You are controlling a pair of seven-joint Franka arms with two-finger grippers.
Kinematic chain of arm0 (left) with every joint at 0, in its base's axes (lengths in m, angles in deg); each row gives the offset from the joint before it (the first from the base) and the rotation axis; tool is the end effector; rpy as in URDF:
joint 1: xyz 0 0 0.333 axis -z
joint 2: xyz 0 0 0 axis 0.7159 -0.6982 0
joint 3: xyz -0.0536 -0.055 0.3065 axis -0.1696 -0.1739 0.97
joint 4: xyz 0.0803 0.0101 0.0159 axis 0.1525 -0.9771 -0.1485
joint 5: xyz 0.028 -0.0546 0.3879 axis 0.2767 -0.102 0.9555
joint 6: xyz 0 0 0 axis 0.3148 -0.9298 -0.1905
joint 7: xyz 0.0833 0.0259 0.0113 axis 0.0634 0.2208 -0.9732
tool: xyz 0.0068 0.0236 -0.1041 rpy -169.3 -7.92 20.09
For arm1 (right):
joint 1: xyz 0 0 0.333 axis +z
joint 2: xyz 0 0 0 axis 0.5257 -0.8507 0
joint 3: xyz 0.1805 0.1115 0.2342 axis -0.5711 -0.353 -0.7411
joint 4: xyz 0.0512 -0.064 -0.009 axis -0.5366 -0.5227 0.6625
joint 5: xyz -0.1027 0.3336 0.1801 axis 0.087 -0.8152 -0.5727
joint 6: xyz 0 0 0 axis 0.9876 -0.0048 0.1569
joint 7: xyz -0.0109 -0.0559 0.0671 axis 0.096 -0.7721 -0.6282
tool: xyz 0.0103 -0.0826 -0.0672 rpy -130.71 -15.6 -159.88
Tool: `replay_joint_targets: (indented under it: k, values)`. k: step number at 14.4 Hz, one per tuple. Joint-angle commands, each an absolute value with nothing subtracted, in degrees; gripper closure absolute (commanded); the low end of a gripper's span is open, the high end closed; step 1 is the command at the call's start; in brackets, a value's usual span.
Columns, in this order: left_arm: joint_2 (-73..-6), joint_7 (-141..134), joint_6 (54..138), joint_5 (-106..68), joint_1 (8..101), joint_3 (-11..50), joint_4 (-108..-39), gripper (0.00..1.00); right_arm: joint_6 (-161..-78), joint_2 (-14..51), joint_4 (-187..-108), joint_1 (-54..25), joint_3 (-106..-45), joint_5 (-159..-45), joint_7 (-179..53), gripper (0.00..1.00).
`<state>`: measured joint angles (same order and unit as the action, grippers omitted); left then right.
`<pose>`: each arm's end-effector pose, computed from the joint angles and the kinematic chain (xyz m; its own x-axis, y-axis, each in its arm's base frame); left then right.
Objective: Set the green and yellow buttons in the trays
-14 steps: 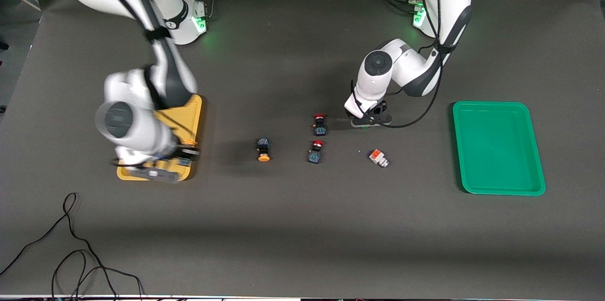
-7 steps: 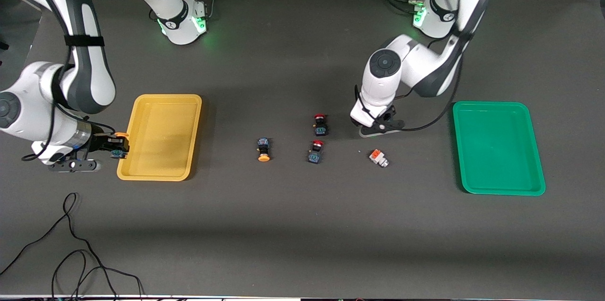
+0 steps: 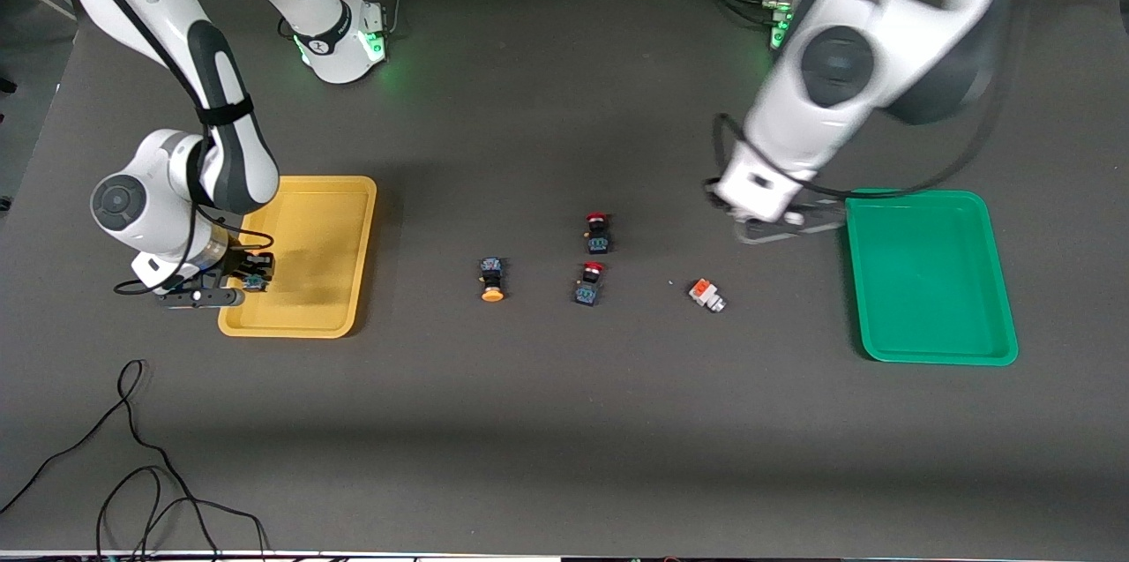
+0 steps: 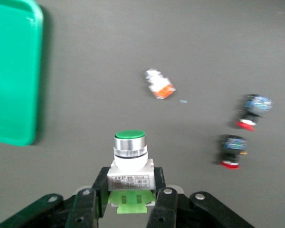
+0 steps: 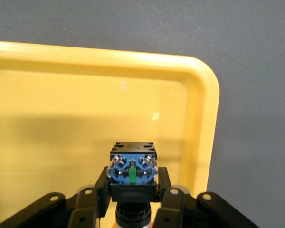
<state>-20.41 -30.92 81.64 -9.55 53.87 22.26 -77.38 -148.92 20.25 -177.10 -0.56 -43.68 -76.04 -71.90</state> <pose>0.5327 -0.2265 0.4698 0.9774 0.1763 -0.1168 0.1713 -0.9839 -0.0515 0.5384 -0.0618 0.2282 0.9996 0.0107 -0.0272 0.0137 -0.9934 0.1135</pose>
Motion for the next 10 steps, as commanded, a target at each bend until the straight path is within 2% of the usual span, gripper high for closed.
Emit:
replay_joint_targets:
  k: [1,4,5,6,7,8,9,10]
  values:
    - [-18.28,-16.19,76.53,-11.05,42.15,22.04,-77.75,1.00,-152.06,18.72,-177.97,-0.16,-43.55,-80.57,-73.52,1.00]
    - [-18.36,-2.47,77.04,-9.12,30.45,22.13,-77.83,1.00,-152.68,16.26,-177.80,0.01,-44.61,-91.54,-81.84,0.99]
    - [-18.89,0.36,77.82,-7.72,28.16,22.13,-78.01,1.00,-152.60,15.64,-177.80,0.53,-44.70,-93.49,-83.70,0.76]
    - [-19.76,2.30,80.09,-5.97,26.74,22.13,-79.23,1.00,-152.51,15.55,-177.80,1.15,-44.61,-93.60,-83.80,0.58]
    - [-20.56,3.37,85.25,-5.17,25.95,22.13,-82.28,1.00,-152.33,15.72,-177.80,1.24,-44.61,-93.60,-83.80,0.44]
    - [-22.13,3.38,92.09,-4.90,25.94,22.21,-86.14,1.00,-152.16,15.81,-177.71,1.24,-44.61,-93.60,-83.80,0.36]
    - [-23.89,3.38,98.51,-4.46,25.94,22.21,-89.40,1.00,-152.07,15.98,-177.71,1.24,-44.52,-93.60,-83.63,0.15]
    - [-26.86,3.46,104.49,-3.06,25.85,22.21,-91.87,1.00,-151.98,16.33,-177.71,1.33,-44.52,-93.60,-83.63,0.07]
